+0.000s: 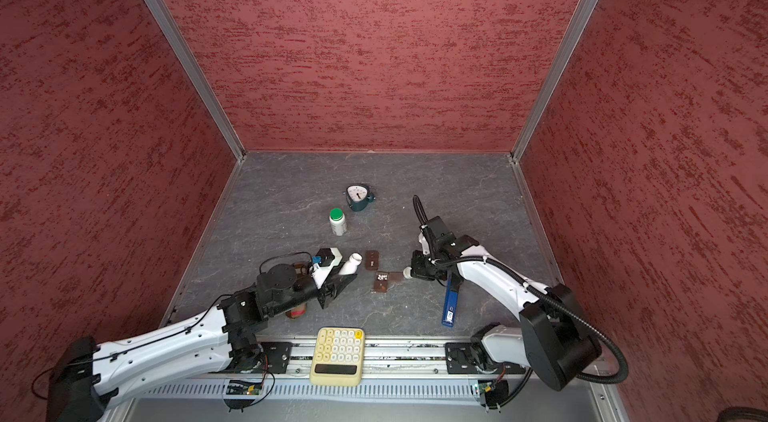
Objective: Sort the pills into containers
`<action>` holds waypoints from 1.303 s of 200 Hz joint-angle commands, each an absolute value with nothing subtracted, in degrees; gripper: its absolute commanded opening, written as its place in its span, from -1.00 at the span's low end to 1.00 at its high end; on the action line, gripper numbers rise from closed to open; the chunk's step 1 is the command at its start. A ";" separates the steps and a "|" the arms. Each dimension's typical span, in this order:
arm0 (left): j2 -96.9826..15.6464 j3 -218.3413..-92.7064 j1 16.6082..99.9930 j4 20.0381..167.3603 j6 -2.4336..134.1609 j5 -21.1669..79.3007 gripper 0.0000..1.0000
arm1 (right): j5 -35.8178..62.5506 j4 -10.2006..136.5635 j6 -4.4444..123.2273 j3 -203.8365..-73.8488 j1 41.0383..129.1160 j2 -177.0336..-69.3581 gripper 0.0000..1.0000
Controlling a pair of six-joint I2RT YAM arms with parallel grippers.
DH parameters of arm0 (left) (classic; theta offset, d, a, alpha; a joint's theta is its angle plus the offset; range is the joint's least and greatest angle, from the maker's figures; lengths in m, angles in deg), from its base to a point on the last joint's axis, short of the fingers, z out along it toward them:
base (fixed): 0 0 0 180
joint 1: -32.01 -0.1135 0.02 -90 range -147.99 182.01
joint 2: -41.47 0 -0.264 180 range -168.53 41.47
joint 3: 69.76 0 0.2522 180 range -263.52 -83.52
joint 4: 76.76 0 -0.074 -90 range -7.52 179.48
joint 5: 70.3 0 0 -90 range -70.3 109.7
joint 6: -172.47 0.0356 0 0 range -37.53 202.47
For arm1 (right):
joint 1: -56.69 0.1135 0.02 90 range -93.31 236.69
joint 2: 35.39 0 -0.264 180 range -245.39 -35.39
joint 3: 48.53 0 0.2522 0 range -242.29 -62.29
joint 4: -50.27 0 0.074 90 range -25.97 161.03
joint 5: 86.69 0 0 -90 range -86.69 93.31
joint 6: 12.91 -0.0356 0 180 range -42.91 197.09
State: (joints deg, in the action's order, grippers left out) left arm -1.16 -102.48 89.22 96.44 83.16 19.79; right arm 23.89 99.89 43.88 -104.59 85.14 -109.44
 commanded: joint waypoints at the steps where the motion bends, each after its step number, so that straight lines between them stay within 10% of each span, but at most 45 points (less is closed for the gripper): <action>1: -0.69 -101.64 88.90 97.86 82.95 20.81 -1.00 | 29.06 95.19 42.79 -107.04 84.44 -109.48 -1.00; 163: 2.09 -102.42 87.21 96.51 84.24 22.07 -1.00 | 10.47 105.93 49.82 -137.32 84.12 -143.64 -0.99; 260: 2.27 -102.55 87.02 95.87 84.40 21.91 -1.00 | 7.91 110.64 51.91 -143.75 84.12 -148.71 -0.56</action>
